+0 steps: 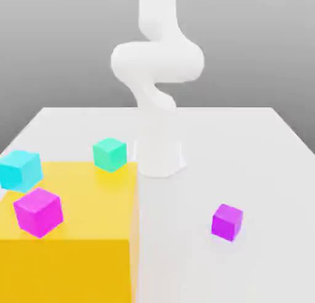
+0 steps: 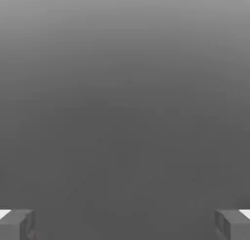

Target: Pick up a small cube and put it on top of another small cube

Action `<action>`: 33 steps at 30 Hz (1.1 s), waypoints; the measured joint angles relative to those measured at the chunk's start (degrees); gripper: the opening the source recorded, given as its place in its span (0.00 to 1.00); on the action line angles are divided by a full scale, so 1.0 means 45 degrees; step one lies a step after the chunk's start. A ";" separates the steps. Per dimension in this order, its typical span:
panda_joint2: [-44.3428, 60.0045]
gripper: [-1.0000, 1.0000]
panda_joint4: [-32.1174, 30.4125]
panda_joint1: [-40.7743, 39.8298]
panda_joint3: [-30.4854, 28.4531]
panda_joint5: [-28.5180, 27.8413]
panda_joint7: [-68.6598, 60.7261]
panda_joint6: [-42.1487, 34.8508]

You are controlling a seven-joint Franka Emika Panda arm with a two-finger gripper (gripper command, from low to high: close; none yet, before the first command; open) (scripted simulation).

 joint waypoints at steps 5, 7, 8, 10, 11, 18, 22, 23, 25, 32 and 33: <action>0.2119 0.50 -0.1802 0.1349 0.0098 0.0346 -0.1677 0.1600; 0.2956 0.50 -0.2511 0.1885 0.0165 0.0448 -0.2318 0.2229; 0.3378 0.50 -0.2868 0.2138 0.0221 0.0505 -0.2645 0.2546; 0.4240 0.50 -0.3592 0.2607 0.0389 0.0619 -0.3311 0.3188; 0.4685 0.50 -0.3962 0.2863 0.0462 0.0655 -0.3638 0.3520; 0.8471 0.50 -0.6621 0.4314 0.1388 0.0188 -0.5561 0.6301; 1.0514 0.50 -0.6613 0.4643 0.1070 -0.0763 -0.5139 0.7939; 1.0980 0.50 -0.6544 0.4869 0.0817 -0.0870 -0.5071 0.8315; 1.1907 0.50 -0.6400 0.5236 0.0413 -0.1030 -0.4943 0.9091; 1.2389 0.00 -0.6322 0.5403 0.0236 -0.1132 -0.4845 0.9483; 1.2242 0.00 -0.6347 0.5361 0.0276 -0.1130 -0.4854 0.9360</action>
